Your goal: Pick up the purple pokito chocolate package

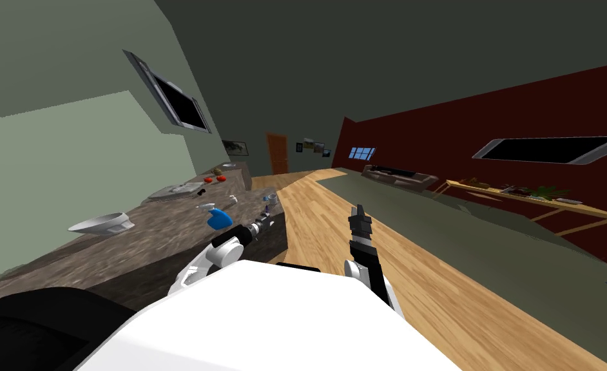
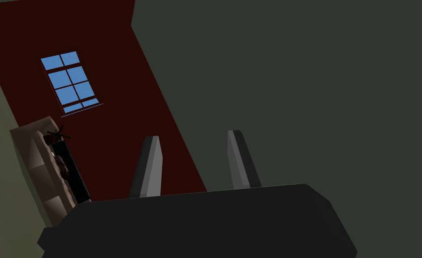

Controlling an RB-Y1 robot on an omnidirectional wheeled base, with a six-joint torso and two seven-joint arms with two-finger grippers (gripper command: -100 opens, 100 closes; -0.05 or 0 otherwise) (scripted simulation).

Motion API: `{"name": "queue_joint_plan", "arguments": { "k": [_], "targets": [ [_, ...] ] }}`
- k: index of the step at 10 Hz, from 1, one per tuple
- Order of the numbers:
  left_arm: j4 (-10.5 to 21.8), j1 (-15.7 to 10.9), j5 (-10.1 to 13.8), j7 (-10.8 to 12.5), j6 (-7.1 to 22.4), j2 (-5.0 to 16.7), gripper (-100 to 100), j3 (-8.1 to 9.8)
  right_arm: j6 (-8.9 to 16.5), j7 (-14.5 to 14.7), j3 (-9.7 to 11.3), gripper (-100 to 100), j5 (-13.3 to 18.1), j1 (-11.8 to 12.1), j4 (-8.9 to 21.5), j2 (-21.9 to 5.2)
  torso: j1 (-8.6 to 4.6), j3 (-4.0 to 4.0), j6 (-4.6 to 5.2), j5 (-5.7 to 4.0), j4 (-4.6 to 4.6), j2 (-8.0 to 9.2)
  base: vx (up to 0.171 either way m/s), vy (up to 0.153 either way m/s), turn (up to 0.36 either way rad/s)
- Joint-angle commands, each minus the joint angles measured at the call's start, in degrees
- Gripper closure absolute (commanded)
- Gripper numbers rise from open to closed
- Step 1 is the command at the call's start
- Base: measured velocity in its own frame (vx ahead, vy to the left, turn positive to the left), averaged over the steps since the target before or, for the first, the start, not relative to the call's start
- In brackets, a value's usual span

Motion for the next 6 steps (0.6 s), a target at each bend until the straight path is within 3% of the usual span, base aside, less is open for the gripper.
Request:
{"name": "queue_joint_plan", "arguments": {
  "k": [1, 2, 4, 5, 6],
  "targets": [
    [0.31, -0.16, 1.13, -0.53, 2.86, 0.82, -100, 0.11, 0.0, 0.0, 0.0, 0, 0.0, 0.0, 0.0, 0.0, 0.0, 0.0, 0.0, 0.0, 0.0, 0.0, -0.001, 0.014, -0.092],
    [0.66, -0.59, 3.15, -1.46, 4.73, 2.35, -100, 0.42, 0.0, 0.0, 0.0, 0, 0.0, 0.01, 0.0, 0.0, 0.01, 0.0, -0.02, 0.01, 0.0, 0.0, 0.003, 0.014, -0.17],
    [0.66, -0.59, 3.15, -1.46, 7.41, 2.35, -100, 0.42, 0.0, 0.0, -0.01, 0, 0.0, 0.01, 0.0, 0.0, 0.03, 0.0, -0.03, 0.01, 0.0, 0.0, 0.001, 0.011, -0.022],
    [1.08, -1.11, 5.07, -2.41, 9.7, 3.91, -100, 0.8, 0.0, 0.0, -0.01, 0, 0.0, 0.01, 0.0, 0.0, 0.0, 0.0, -0.04, 0.0, 0.0, 0.0, 0.004, 0.005, -0.14],
    [1.08, -1.11, 5.07, -2.41, 11.18, 3.91, -100, 0.8, 0.0, 0.0, 0.0, 0, 0.0, 0.0, 0.0, 0.0, -0.01, -0.01, 0.0, 0.0, 0.0, -0.02, 0.005, 0.01, -0.105]
  ]
}}
